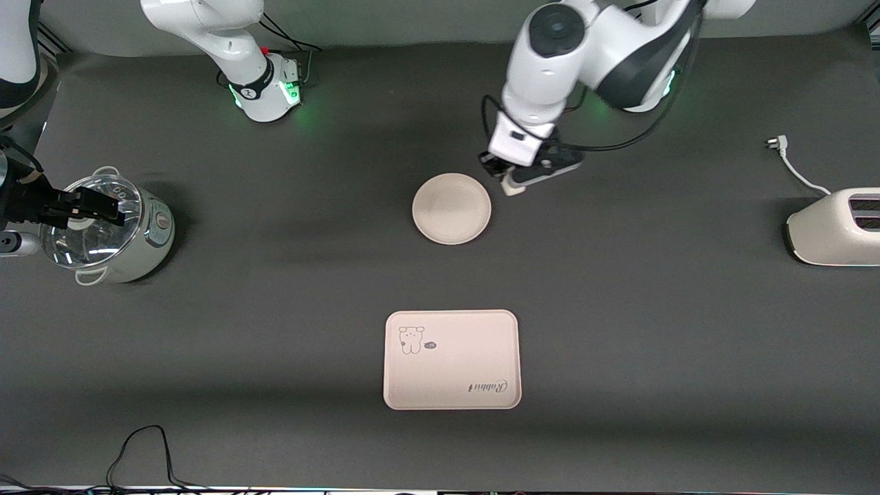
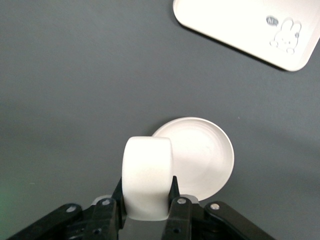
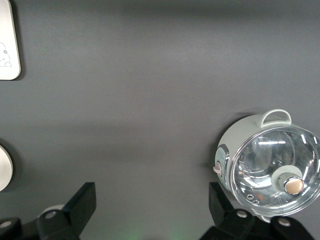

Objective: Place bun in plate and plate on tray
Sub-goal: 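Carry the bun with the left gripper over the white plate, then release the bun onto the plate and withdraw the left gripper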

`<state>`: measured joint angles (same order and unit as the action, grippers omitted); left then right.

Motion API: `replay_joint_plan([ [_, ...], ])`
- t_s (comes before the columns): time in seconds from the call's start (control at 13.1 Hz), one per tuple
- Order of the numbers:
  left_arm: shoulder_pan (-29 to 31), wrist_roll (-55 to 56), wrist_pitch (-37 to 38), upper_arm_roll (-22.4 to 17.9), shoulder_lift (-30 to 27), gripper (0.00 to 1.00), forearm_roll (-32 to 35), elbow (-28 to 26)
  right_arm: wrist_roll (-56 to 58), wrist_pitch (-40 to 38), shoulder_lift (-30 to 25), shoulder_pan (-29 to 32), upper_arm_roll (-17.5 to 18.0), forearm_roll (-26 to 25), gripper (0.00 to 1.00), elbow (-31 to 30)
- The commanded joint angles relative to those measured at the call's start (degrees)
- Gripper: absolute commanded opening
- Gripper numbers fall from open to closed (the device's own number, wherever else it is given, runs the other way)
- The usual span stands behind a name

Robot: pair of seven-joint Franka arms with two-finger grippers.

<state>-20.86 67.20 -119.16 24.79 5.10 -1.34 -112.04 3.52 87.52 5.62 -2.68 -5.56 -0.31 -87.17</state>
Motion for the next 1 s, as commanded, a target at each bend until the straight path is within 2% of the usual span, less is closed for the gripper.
replay_joint_plan([
  [0.0, -5.8, 10.5, -7.7, 0.1, 9.3, 0.36, 6.8, 1.0, -1.3, -0.1, -0.7, -0.7, -0.4, -0.7, 1.0, -0.6],
  [0.15, -9.1, 18.5, -14.1, 0.0, 16.7, 0.36, 14.5, 1.0, -1.3, -0.1, -0.7, -0.7, -0.4, -0.7, 1.0, -0.6],
  [0.31, -9.8, 24.6, -19.2, 0.1, 22.8, 0.36, 21.3, 1.0, -1.3, -0.1, -0.7, -0.7, -0.4, -0.7, 1.0, -0.6],
  [0.69, -10.3, 26.0, -24.5, -0.4, 28.3, 0.37, 25.3, 1.1, -1.3, -0.1, -0.7, -0.7, -0.4, -0.7, 1.0, -0.6],
  [0.84, -10.3, 26.0, -24.6, -0.4, 28.5, 0.44, 25.6, 1.1, -1.3, 0.0, -0.7, -0.7, -0.4, -0.7, 1.0, -0.7],
  [0.92, -10.2, 25.9, -24.5, -0.4, 28.4, 0.59, 25.6, 1.1, -1.3, 0.0, -0.7, -0.7, -0.4, -0.7, 1.0, -0.7],
])
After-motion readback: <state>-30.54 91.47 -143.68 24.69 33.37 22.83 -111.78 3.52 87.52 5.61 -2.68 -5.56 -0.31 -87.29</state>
